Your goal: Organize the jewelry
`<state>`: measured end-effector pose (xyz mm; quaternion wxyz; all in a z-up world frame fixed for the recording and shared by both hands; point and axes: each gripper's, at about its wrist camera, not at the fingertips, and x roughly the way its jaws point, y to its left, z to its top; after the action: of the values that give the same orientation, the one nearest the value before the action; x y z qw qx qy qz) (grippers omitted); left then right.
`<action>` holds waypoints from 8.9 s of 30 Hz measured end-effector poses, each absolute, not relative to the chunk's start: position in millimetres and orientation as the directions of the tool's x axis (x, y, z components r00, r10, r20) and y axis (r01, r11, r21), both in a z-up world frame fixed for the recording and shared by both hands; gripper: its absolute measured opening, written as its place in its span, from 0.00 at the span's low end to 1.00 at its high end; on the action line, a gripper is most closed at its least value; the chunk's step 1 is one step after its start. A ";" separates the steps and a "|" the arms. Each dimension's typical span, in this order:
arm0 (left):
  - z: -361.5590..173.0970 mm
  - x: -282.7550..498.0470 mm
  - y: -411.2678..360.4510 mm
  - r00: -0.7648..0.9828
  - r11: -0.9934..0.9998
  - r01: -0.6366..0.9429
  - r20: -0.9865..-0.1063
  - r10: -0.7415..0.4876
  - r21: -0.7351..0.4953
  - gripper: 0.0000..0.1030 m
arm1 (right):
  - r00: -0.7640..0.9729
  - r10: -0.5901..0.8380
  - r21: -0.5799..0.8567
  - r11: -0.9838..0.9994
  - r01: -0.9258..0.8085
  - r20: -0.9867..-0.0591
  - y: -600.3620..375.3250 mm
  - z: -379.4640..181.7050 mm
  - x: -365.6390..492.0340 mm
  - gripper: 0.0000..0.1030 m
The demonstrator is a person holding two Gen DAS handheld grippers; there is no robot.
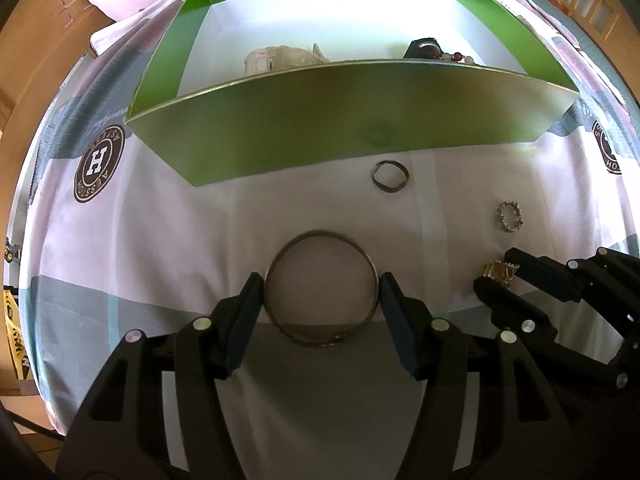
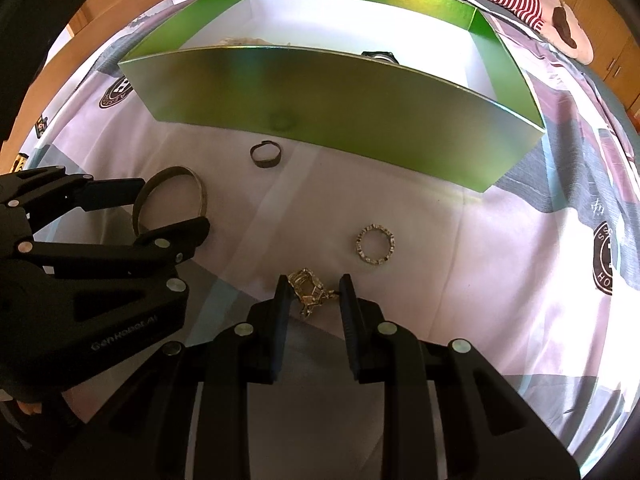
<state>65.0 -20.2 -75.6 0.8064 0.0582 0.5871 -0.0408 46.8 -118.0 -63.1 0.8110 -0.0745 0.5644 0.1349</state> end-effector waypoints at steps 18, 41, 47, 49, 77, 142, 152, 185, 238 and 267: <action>-73.6 66.9 -26.1 0.311 0.988 0.148 -0.950 0.004 0.053 0.58 | 0.324 0.146 0.048 0.955 -0.292 -0.935 -122.1 -64.1 43.9 0.25; -71.5 63.7 -31.9 0.314 0.985 0.163 -0.949 0.007 0.062 0.58 | 0.343 0.115 0.035 0.972 -0.231 -0.932 -132.2 -60.8 44.8 0.25; -72.8 63.6 -33.7 0.317 0.985 0.160 -0.948 0.012 0.066 0.58 | 0.346 0.107 0.027 0.973 -0.228 -0.932 -131.2 -60.5 45.3 0.24; -73.1 63.1 -34.0 0.317 0.985 0.158 -0.948 0.012 0.065 0.58 | 0.350 0.098 0.019 0.975 -0.223 -0.931 -130.6 -60.8 45.4 0.24; -73.9 63.0 -27.6 0.307 0.989 0.135 -0.952 0.012 0.056 0.68 | 0.351 0.107 0.028 0.974 -0.223 -0.930 -128.9 -64.3 40.1 0.27; -71.4 61.2 -19.2 0.288 0.986 0.165 -0.957 -0.024 0.025 0.65 | 0.392 0.069 -0.003 0.984 -0.180 -0.918 -128.2 -67.2 39.3 0.31; -73.1 61.2 -23.3 0.293 0.985 0.168 -0.956 -0.020 0.031 0.63 | 0.390 0.077 0.005 0.983 -0.182 -0.917 -129.8 -64.8 39.8 0.28; -69.4 60.3 -21.7 0.299 0.984 0.176 -0.954 -0.023 0.032 0.58 | 0.393 0.082 0.006 0.982 -0.191 -0.916 -129.9 -63.2 36.7 0.23; -34.7 68.8 3.9 0.405 0.995 0.082 -0.914 0.015 0.052 0.57 | 0.513 0.114 0.056 0.990 -0.127 -0.851 -147.9 -26.0 38.9 0.23; -4.7 155.3 20.3 0.536 0.975 0.113 -0.814 -0.223 -0.192 0.58 | 0.590 0.212 0.199 0.976 -0.089 -0.779 -166.3 -6.8 140.5 0.24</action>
<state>155.3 20.3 -4.7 0.8745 -0.0581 0.4719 -0.0959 140.5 -166.3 -6.8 0.8891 0.0694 0.4445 0.0845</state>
